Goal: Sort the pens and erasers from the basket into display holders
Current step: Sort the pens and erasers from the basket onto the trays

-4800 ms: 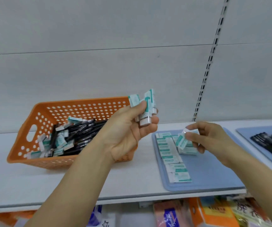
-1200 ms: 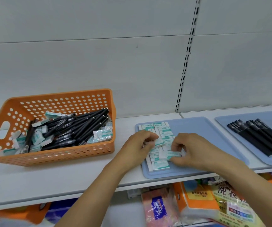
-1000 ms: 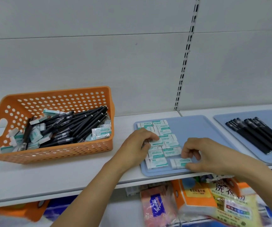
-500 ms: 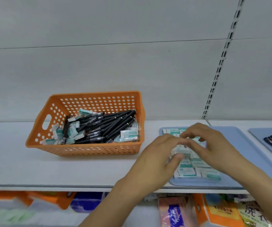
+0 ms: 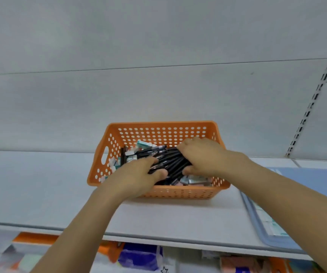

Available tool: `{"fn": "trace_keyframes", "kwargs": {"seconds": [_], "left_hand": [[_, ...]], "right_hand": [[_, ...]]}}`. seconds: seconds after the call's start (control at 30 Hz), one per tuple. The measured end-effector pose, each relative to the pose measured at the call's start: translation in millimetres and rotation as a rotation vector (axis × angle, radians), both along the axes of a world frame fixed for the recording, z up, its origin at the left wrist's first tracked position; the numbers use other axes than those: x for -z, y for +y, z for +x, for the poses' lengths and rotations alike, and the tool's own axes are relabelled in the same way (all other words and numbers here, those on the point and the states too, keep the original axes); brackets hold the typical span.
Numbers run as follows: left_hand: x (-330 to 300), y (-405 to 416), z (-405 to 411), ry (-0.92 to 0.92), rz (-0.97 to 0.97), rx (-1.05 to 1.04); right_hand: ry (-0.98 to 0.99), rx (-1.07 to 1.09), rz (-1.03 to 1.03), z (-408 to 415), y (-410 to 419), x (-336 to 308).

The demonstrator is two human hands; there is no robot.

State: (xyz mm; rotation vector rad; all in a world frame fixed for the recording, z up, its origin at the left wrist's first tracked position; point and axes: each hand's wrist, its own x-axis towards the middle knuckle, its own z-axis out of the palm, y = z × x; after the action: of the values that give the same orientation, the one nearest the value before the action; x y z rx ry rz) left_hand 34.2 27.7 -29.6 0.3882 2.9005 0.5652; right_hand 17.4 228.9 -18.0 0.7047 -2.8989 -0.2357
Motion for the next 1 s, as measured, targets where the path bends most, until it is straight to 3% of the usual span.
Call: {"fn": "trace_keyframes", "kwargs": {"seconds": [0.13,0.33,0.57,0.63,0.7,0.83,0.93,1.0], "left_hand": [[7,-2,-3,-0.005,0.014,-0.004],[7,-1,0,0.071,0.079,-0.008],[4,-9,-5,0.081,0.509,-0.070],[1,-8,-7,0.038,0.664,-0.118],[-1,-4,-9,0.020,0.811,-0.168],[-5,11,-8,-0.033,1.013,-0.236],[-9,29,-6,-0.304,1.355,-0.111],[-15,42,-1,-0.501,1.590,0.055]], "right_hand": [[0.004,0.066,0.189,-15,-5,14],[0.151,-0.014,0.326,-8,-7,12],[0.174,0.114,0.271,5,5,-28],[0.130,0.198,0.128,6,13,-37],[-0.005,0.274,-0.155,6,21,-43],[-0.489,0.272,-1.009,11,28,-43],[-0.862,0.125,-1.449,18,19,-38],[-1.016,0.054,-1.542,22,9,-33]]}}
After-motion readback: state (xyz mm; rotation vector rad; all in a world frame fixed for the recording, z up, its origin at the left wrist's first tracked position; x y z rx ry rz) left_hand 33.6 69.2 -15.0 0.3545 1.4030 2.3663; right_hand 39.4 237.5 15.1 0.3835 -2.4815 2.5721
